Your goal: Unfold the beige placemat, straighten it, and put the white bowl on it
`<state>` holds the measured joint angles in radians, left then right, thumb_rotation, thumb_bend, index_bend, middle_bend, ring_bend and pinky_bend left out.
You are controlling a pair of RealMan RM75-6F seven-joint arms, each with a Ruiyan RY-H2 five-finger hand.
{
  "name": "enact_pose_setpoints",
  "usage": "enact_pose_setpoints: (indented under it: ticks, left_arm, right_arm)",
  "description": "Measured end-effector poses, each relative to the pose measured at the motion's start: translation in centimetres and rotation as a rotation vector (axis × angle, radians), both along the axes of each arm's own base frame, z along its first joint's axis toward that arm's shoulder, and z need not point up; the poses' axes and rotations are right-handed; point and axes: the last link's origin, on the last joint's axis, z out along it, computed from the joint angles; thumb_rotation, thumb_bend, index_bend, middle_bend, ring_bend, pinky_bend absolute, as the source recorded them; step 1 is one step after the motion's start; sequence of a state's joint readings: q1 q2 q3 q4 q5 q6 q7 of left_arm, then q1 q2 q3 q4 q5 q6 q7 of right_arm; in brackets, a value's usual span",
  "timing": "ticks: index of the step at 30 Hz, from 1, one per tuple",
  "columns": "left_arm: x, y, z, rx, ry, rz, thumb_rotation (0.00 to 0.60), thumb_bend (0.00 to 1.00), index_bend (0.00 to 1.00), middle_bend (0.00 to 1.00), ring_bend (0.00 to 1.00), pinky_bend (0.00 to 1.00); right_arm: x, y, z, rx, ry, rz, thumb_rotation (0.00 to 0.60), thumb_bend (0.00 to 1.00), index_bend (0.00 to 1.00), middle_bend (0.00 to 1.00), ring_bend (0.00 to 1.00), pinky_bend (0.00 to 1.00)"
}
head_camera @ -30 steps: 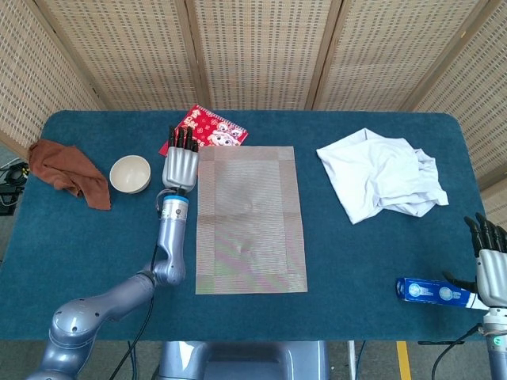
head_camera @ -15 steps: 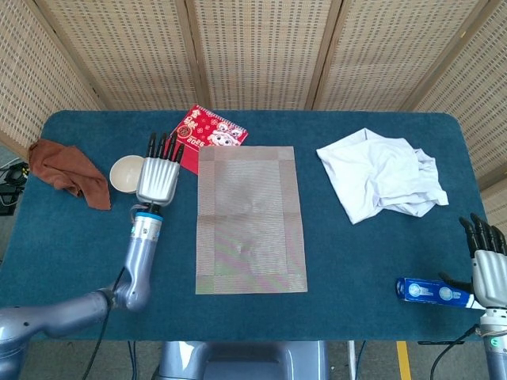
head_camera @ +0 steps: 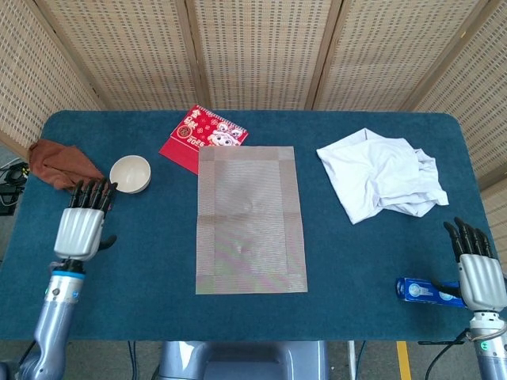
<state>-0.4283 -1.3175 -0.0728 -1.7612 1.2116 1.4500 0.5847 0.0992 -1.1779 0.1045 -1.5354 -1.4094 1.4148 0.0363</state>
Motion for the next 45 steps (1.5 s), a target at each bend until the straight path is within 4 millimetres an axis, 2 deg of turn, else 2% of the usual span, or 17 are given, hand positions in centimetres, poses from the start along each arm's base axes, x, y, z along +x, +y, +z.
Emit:
enact_pose_setpoints:
  ticks: [11,14,22,32,38,45]
  left_arm:
    - [-4.2,-6.3,2.4,0.041,-0.070,0.075,0.600,0.10,0.06,0.00,0.00,0.00]
    - [-4.6,-7.1,3.1,0.050,-0.076,0.073,0.600,0.10,0.06,0.00,0.00,0.00]
    - [-4.4,-8.1,4.5,0.081,-0.123,0.050,0.600,0.10,0.06,0.00,0.00,0.00]
    - [-4.3,-8.2,4.7,0.081,-0.138,0.045,0.600,0.10,0.06,0.00,0.00,0.00]
    - [-4.3,-8.1,4.8,0.084,-0.141,0.047,0.600,0.10,0.06,0.00,0.00,0.00]
    - [-4.2,-8.1,5.1,0.092,-0.154,0.048,0.600,0.10,0.06,0.00,0.00,0.00]
  right_arm:
    - [1.2,0.8,-1.6,0.054,0.025,0.057,0.600,0.21,0.10,0.00,0.00,0.00]
    - [1.6,0.9,-2.0,0.068,0.028,0.080,0.600,0.21,0.10,0.00,0.00,0.00]
    - [3.0,1.0,-4.7,0.129,0.032,0.188,0.600,0.21,0.14,0.00,0.00,0.00]
    - [6.4,-0.4,-8.7,0.200,-0.003,0.292,0.600,0.21,0.29,0.00,0.00,0.00]
    - [7.8,-0.6,-11.4,0.254,-0.023,0.310,0.600,0.21,0.30,0.00,0.00,0.00]
    - [9.0,0.3,-15.3,0.315,-0.068,0.316,0.600,0.21,0.30,0.00,0.00,0.00]
